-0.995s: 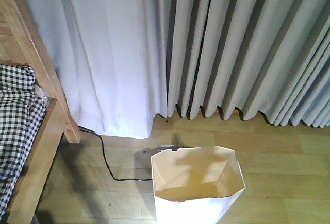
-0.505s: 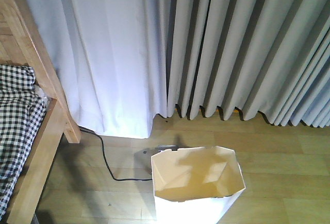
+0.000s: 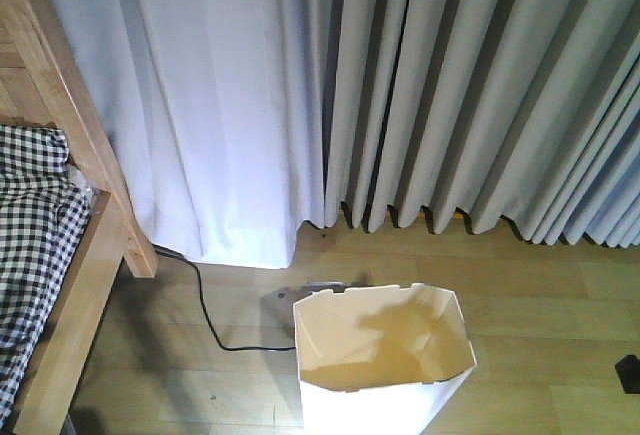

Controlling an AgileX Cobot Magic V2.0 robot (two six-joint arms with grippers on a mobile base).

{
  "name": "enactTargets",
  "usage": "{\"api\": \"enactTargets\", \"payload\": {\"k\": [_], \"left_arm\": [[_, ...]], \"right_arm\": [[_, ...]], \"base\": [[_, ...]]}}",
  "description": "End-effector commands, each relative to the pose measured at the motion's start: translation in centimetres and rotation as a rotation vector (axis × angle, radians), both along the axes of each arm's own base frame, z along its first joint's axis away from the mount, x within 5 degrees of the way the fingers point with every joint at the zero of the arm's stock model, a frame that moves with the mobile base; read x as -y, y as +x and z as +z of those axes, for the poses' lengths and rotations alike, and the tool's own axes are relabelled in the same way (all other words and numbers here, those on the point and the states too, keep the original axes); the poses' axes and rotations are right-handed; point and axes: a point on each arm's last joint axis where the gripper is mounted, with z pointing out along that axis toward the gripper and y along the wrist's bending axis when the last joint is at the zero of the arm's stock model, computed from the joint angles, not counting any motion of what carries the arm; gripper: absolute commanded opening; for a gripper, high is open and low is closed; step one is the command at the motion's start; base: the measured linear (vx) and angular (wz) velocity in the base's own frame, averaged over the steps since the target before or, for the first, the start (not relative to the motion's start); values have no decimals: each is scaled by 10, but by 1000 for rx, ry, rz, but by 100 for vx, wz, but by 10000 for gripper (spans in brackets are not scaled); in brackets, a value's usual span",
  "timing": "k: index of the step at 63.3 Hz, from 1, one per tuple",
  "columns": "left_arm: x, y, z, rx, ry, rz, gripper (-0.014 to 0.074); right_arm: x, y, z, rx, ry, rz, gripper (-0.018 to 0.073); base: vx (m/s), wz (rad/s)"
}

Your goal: Move trash bin to bedside with robot

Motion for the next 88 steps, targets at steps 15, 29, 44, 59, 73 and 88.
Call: {"api": "enactTargets", "payload": {"k": [15,29,44,59,73,88], "left_arm": [[0,-1,14,100,-4,-4,-6],[0,-1,14,100,-4,-4,-6],[0,-1,14,100,-4,-4,-6],[0,-1,14,100,-4,-4,-6],[0,-1,14,100,-4,-4,-6],[0,-1,14,100,-4,-4,-6]], "right_arm": [[-2,0,2,79,-36,39,-9],[-2,0,2,79,-46,39,-9],[-2,0,2,79,-46,39,-9],[-2,0,2,79,-46,39,-9],[-2,0,2,79,-46,39,-9],[-2,0,2,79,-46,39,-9]], "base": [[0,0],[0,0],[0,0],[0,0],[0,0],[0,0]]}}
